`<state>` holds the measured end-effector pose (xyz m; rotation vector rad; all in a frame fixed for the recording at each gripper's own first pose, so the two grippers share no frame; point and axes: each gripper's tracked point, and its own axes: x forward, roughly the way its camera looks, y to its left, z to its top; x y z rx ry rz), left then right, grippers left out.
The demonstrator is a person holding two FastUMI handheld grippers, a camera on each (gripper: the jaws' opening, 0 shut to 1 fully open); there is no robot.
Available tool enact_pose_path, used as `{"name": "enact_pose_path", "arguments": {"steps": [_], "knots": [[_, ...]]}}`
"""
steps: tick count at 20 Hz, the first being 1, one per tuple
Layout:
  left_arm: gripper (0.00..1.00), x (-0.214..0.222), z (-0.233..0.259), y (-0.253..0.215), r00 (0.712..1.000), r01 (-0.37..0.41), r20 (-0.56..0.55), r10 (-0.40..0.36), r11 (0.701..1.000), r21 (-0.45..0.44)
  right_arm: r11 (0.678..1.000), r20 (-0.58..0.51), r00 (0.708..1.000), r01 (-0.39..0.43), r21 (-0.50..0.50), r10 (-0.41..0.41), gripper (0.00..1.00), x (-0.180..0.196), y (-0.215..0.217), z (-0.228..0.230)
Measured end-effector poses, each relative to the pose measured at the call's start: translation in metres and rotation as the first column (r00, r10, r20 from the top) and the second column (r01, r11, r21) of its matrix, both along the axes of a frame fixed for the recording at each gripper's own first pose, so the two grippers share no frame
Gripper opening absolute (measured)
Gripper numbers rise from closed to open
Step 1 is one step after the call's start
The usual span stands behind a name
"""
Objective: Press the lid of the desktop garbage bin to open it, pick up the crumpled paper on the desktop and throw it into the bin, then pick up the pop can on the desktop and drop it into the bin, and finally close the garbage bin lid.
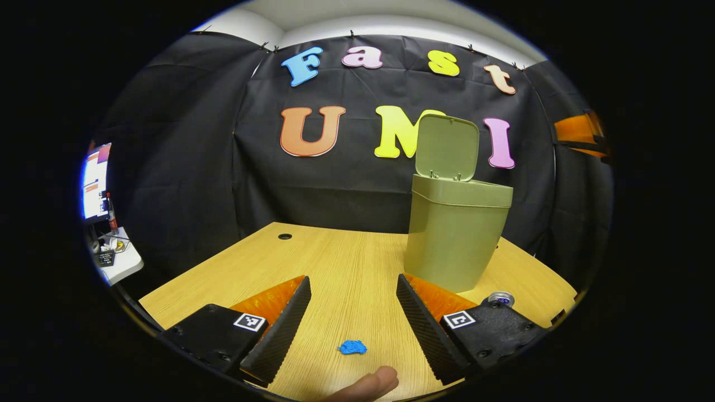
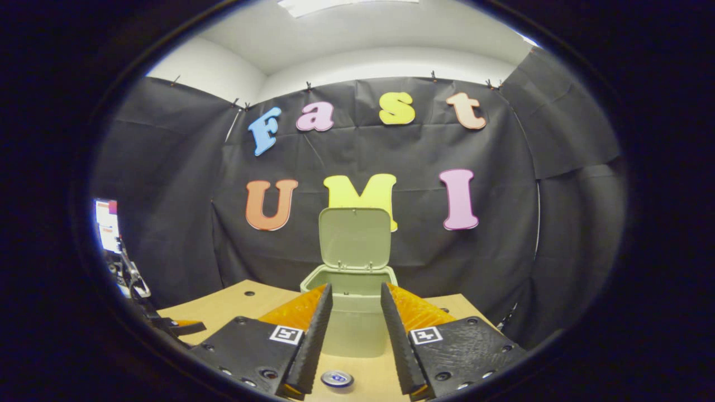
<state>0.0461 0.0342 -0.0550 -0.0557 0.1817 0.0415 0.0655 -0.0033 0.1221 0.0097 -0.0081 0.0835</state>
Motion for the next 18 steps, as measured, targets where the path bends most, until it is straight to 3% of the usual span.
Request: {"name": "enact_pose_path", "arguments": {"steps": [3, 6, 11, 14, 18], "knots": [[0.99, 0.001, -0.005, -0.001, 1.0, -0.001, -0.002, 0.001, 1.0, -0.019, 1.0, 0.002, 1.0, -0.016, 0.009, 0.016, 0.7, -0.025, -0.005, -0.029], [1.0, 0.002, -0.006, -0.008, 0.999, 0.034, -0.002, -0.034, 0.999, 0.0, 0.999, 0.01, 1.0, -0.008, -0.047, 0.009, 0.97, -0.039, -0.022, -0.056], [0.99, -0.004, -0.018, -0.001, 0.999, 0.035, -0.004, -0.035, 0.999, 0.006, 0.999, 0.012, 1.0, 0.022, -0.044, -0.022, 0.98, -0.057, -0.048, -0.087], [0.99, -0.004, -0.054, 0.002, 0.996, 0.02, -0.093, -0.014, 0.998, 0.064, 0.999, 0.034, 0.999, 0.035, -0.018, -0.035, 0.97, -0.063, -0.061, -0.099], [1.0, -0.006, -0.105, -0.006, 0.976, 0.053, -0.214, -0.049, 0.998, 0.016, 1.0, 0.029, 0.999, 0.013, 0.003, -0.013, 0.94, -0.063, -0.06, -0.117]]}}
